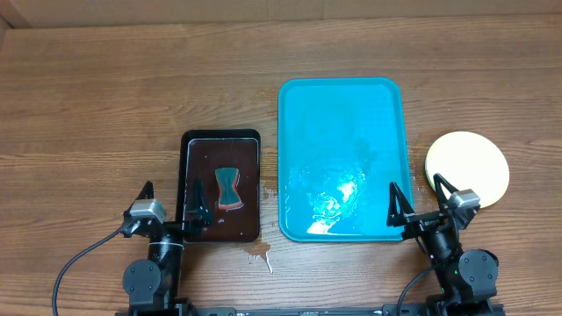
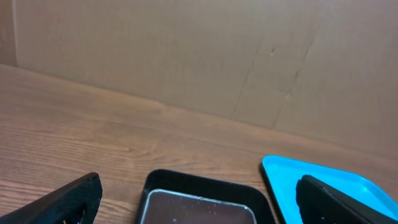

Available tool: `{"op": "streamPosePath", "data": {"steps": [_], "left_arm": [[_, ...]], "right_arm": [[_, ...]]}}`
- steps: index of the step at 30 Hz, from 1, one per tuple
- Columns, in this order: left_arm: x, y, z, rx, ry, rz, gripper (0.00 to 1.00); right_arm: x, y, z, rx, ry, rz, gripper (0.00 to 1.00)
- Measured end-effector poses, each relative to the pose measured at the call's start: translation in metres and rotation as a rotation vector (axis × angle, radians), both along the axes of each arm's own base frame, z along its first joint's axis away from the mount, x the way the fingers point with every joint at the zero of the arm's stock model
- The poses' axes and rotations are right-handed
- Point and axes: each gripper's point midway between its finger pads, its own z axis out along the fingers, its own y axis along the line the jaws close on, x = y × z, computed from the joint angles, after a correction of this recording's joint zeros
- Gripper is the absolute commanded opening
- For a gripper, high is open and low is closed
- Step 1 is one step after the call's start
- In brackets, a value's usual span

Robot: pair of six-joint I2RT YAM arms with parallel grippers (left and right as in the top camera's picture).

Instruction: Clean dirty plates on tray and stack at the side

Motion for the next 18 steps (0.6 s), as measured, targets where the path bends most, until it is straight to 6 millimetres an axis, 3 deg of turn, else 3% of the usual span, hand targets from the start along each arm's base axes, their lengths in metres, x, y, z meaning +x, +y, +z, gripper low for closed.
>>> {"op": "streamPosePath", "data": {"steps": [7, 18], "left_arm": [[-0.001, 0.0, -0.022, -0.005, 0.088, 0.0, 1.0], [-0.001, 0.0, -0.022, -0.005, 0.088, 0.0, 1.0]], "right_arm": [[0.0, 0.0, 0.0, 0.0, 0.001, 0.0, 1.0], [0.0, 0.0, 0.0, 0.0, 0.0, 0.0, 1.0]]}}
